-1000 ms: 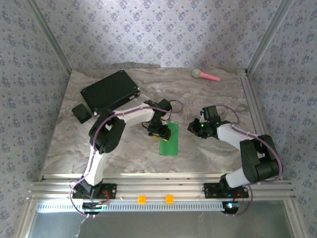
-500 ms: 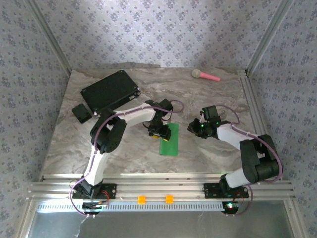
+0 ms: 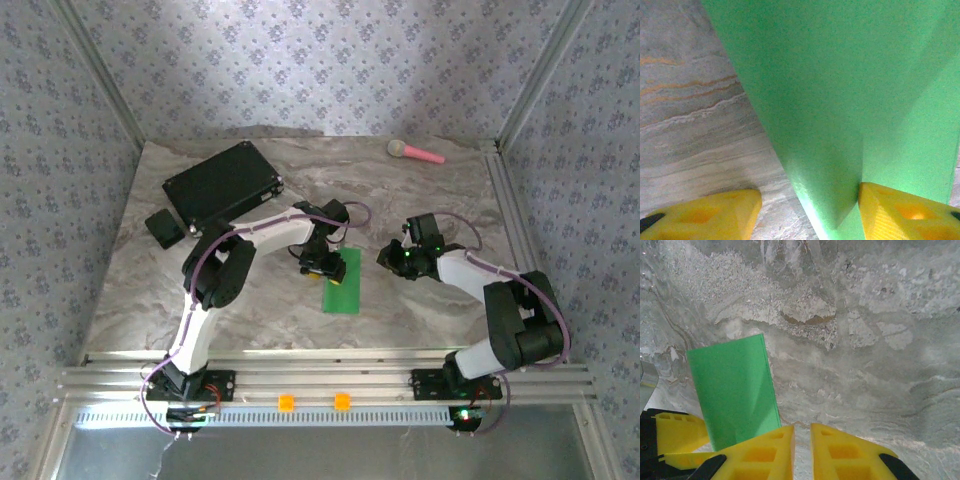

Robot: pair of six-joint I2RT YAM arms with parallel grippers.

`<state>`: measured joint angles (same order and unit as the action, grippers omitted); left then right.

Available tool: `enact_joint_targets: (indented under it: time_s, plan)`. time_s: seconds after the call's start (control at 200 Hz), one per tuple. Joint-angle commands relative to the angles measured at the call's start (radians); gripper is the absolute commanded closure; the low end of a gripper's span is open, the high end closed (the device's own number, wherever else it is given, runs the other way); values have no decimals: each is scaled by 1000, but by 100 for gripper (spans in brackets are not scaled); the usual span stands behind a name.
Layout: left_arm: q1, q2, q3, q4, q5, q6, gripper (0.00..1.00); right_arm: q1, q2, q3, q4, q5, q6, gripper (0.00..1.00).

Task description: Fold a paper plane with a square sheet of paper (pick it up from the middle)

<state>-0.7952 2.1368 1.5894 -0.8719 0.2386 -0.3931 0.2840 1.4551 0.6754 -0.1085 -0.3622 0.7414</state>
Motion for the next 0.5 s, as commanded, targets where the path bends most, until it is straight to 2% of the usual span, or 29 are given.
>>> enact_joint_targets:
  time_s: [0.0, 0.495]
  plan:
    - [-10, 110, -34, 80, -47, 25, 42, 7, 11, -2, -26, 9, 7, 83]
    - [-14, 121, -25, 82, -53, 5, 41, 10, 11, 0, -29, 9, 10, 81]
